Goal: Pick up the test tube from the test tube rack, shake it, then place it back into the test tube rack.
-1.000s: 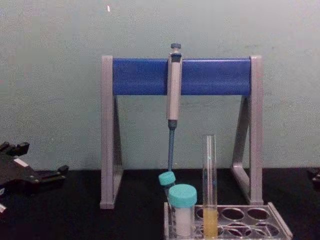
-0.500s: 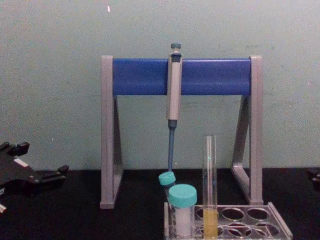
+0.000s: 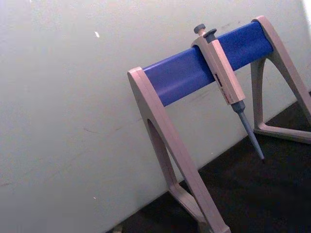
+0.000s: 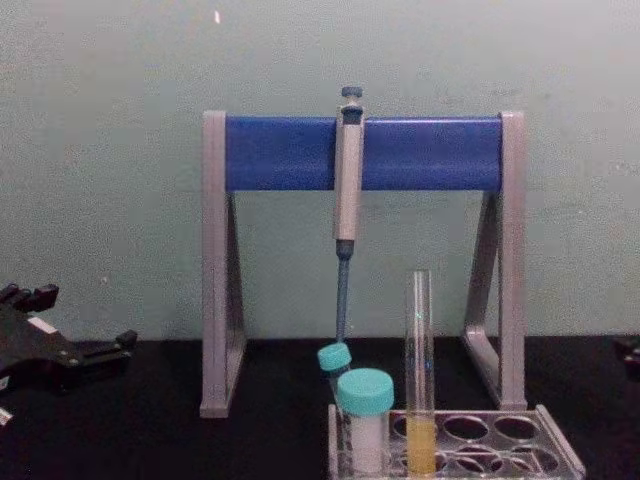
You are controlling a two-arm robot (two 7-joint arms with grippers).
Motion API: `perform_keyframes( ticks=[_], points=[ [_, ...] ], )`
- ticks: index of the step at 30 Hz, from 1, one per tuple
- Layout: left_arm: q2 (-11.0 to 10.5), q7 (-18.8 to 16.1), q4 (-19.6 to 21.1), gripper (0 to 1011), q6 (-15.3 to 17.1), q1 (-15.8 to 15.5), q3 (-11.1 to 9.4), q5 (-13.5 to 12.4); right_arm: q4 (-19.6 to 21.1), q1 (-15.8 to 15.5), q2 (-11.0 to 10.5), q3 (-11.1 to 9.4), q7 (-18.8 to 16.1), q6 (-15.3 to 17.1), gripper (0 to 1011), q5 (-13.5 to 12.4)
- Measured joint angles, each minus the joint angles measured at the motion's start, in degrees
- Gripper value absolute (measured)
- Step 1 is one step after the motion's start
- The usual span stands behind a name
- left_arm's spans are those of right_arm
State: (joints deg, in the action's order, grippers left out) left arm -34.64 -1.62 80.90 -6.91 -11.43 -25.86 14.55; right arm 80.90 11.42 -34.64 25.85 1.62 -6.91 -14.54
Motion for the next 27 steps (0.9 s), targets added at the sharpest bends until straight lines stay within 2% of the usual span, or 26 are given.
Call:
perform_keyframes(
  ticks=[5,8,14,16,24,27],
  points=[
    [0.0,0.0,0.0,1001,0.0,0.0,0.0,0.0,1.3,-1.3,-0.2,-0.7,-0.7,0.1,1000,0.1],
    [0.0,0.0,0.0,1001,0.0,0.0,0.0,0.0,3.2,-3.0,-0.5,-1.6,-1.4,0.2,1000,-0.3],
    [0.0,0.0,0.0,1001,0.0,0.0,0.0,0.0,6.7,-6.3,-0.9,-2.8,-2.9,0.1,1000,-2.2],
    [0.0,0.0,0.0,1001,0.0,0.0,0.0,0.0,8.7,-8.2,-0.9,-3.3,-4.2,-0.1,1000,-3.7],
    [0.0,0.0,0.0,1001,0.0,0.0,0.0,0.0,12.2,-10.7,-0.2,-3.4,-8.2,-0.2,1000,-6.5],
    [0.0,0.0,0.0,1001,0.0,0.0,0.0,0.0,13.1,-10.8,0.5,-2.7,-10.7,1.1,1000,-7.7]
  ],
)
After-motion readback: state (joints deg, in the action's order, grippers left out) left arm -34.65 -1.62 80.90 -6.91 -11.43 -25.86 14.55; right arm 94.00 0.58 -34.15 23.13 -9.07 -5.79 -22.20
